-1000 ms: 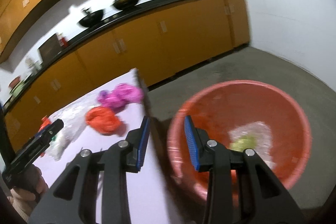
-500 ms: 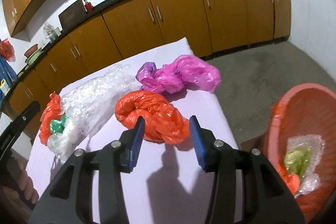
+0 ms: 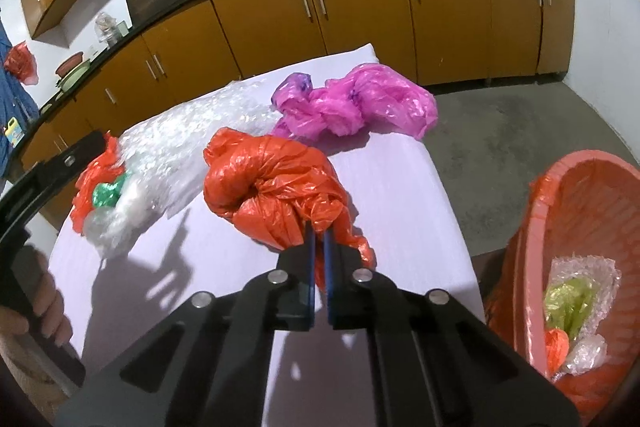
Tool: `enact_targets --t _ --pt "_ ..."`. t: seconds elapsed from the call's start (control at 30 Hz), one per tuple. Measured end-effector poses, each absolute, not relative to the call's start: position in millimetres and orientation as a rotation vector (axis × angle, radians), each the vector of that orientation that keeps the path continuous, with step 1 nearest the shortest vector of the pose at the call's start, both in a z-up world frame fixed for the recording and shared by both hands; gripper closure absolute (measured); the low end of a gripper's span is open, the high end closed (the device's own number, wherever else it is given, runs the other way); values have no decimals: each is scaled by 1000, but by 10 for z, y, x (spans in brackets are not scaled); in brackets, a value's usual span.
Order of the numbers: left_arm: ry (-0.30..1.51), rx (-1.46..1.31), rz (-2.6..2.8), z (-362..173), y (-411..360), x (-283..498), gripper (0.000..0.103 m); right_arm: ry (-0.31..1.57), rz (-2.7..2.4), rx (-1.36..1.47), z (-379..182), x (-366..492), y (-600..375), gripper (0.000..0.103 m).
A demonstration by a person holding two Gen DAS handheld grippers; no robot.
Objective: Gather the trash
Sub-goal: 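Return both tools to the table toward the pink and orange bags, then grasp the pink bag with the left tool while the right tool grasps the orange bag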
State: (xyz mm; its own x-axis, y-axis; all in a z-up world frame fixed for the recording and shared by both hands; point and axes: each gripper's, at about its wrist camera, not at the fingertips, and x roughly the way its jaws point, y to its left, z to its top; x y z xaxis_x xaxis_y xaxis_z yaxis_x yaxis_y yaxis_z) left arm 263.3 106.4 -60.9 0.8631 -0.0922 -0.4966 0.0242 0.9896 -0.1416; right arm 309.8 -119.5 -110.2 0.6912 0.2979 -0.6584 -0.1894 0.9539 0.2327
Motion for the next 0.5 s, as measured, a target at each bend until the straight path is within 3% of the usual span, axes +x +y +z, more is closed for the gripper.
enact_targets --t 0.5 --pt "627 -31 -191 -699 -26 3318 21 651 116 220 -896 2329 -1927 98"
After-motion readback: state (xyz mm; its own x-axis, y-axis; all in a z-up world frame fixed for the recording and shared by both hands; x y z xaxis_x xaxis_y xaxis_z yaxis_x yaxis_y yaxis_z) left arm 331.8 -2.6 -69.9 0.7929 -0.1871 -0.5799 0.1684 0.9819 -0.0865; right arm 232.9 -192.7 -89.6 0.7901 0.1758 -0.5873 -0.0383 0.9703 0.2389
